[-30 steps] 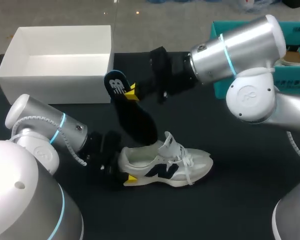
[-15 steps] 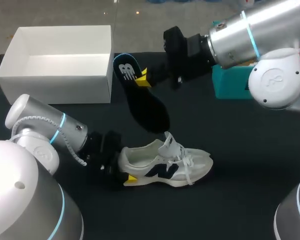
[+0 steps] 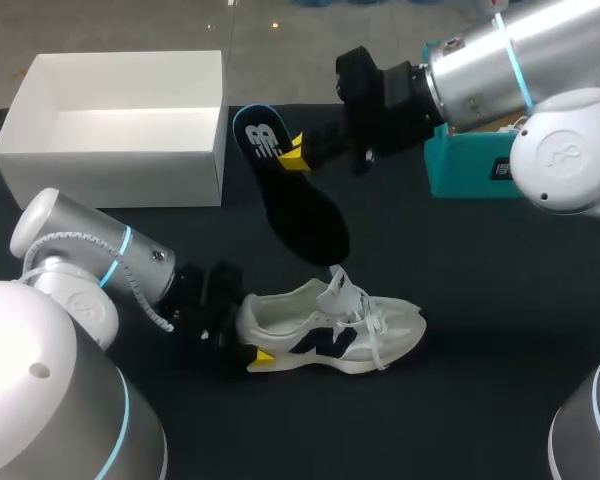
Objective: Take the shoe out of the shoebox, open the shoe tongue, remove and reinsert the insole, then place the shoe into the shoebox
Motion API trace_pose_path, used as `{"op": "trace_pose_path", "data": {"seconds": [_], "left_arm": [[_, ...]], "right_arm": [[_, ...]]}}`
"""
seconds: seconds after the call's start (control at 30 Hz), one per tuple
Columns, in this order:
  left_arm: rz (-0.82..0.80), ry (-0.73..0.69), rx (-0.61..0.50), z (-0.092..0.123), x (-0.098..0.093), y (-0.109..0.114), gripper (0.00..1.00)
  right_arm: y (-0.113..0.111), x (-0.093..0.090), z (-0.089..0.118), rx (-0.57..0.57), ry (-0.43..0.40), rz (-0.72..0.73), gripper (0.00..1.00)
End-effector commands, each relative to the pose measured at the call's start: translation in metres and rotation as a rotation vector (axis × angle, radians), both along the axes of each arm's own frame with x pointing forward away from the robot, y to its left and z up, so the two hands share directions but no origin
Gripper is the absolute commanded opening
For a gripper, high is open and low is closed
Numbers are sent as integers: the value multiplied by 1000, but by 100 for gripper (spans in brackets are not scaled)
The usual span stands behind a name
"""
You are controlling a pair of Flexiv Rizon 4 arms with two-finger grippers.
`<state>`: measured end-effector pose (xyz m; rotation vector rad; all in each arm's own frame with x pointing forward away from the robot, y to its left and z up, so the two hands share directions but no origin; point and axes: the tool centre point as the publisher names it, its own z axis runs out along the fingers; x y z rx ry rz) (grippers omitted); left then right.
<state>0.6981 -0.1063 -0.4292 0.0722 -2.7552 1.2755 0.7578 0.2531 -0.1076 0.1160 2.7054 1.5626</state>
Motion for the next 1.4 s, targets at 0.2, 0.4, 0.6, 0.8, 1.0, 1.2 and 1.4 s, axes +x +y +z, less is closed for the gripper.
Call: {"op": "trace_pose_path", "data": {"seconds": [0.2,0.4,0.6,0.8,1.0,1.2,1.4], "left_arm": [[2,1,4,-5,-2,-2,0],[2,1,4,-5,-2,-2,0],[2,1,4,-5,-2,-2,0],[2,1,4,-5,-2,-2,0],[2,1,4,-5,-2,-2,0],[2,1,4,-5,-2,-2,0],[2,1,4,-5,-2,-2,0]], "right_arm": [[1,-1,-1,0,-1,-3,0],[1,-1,-1,0,-1,-3,0],[-8,6,11,20,37,-15,0],[-30,15,31,38,110,-40,0],[-52,15,42,70,184,-100,0],[-64,18,51,101,175,-148,0],[-64,18,51,101,175,-148,0]]}}
